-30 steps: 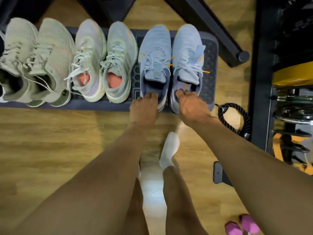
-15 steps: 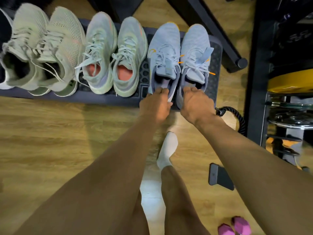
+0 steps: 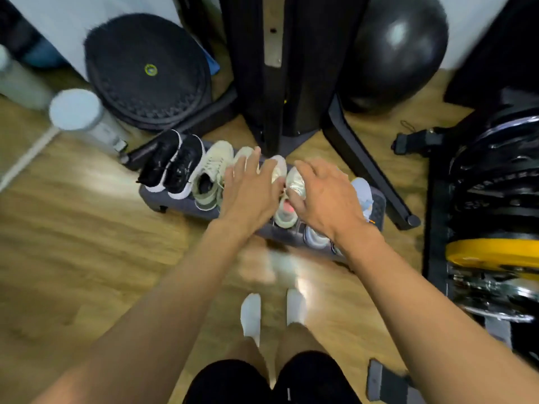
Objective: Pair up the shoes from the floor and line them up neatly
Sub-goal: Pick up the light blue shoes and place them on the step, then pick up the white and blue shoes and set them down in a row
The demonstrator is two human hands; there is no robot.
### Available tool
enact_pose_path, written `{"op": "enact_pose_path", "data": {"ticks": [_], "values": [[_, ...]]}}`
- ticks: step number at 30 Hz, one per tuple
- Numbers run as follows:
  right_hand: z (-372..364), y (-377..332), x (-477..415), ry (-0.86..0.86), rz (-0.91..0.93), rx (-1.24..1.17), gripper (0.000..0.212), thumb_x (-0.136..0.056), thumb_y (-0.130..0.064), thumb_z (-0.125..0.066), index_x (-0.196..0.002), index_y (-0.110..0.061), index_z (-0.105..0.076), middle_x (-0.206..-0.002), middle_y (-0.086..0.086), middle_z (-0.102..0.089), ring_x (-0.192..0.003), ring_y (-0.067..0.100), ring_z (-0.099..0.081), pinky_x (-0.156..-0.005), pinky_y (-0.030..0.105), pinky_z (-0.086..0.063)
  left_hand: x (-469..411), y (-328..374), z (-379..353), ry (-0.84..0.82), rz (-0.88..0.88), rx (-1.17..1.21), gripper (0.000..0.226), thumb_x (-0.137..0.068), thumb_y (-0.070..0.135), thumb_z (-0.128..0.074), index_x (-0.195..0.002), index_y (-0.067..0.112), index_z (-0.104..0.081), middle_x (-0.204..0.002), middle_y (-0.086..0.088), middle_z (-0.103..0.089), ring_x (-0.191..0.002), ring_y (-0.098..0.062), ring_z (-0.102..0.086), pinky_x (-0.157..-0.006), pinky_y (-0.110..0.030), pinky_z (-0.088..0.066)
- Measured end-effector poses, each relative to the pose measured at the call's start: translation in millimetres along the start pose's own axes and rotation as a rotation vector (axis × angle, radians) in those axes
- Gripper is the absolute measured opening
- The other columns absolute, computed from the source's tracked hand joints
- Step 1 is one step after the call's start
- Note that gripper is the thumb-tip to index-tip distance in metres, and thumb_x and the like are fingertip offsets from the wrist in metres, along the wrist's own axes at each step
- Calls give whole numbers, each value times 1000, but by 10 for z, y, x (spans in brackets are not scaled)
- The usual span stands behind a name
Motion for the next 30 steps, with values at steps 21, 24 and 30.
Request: {"op": "enact_pose_path", "data": {"ticks": [21, 24, 30], "values": [[1313, -4286, 554, 127, 924, 0, 72, -88, -62, -25, -146, -20, -35, -150, 5, -38, -142, 26, -29, -113, 51, -27, 3566, -2154, 2536, 516, 830, -104, 62, -94, 61, -25, -147, 28, -30, -161, -5, -7, -148, -26, -3, -120, -47, -4], [1212, -5055, 935, 117, 1029, -23, 69, -91, -61, -27, -148, -21, -31, -152, 7, -35, -143, 26, -26, -113, 52, -26, 4310, -2562, 2647, 531, 927, -111, 62, -94, 61, -22, -147, 29, -30, -161, -6, -6, -148, -27, -2, -120, -47, -4], [909, -6439, 1703, 19, 1201, -41, 65, -96, -55, -31, -151, -24, -16, -158, 3, -20, -147, 22, -13, -118, 49, -15, 5598, -3259, 2707, 515, 1124, -69, 59, -97, 59, -22, -148, 31, -27, -162, -4, -3, -149, -26, 1, -120, -47, -1]]}}
Point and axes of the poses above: each hand's wrist, its own x-axis away from the middle knuckle, its own z-axis out of the back of the hand, y = z × x, the point moved 5 cm from there along -x, towards the middle knuckle
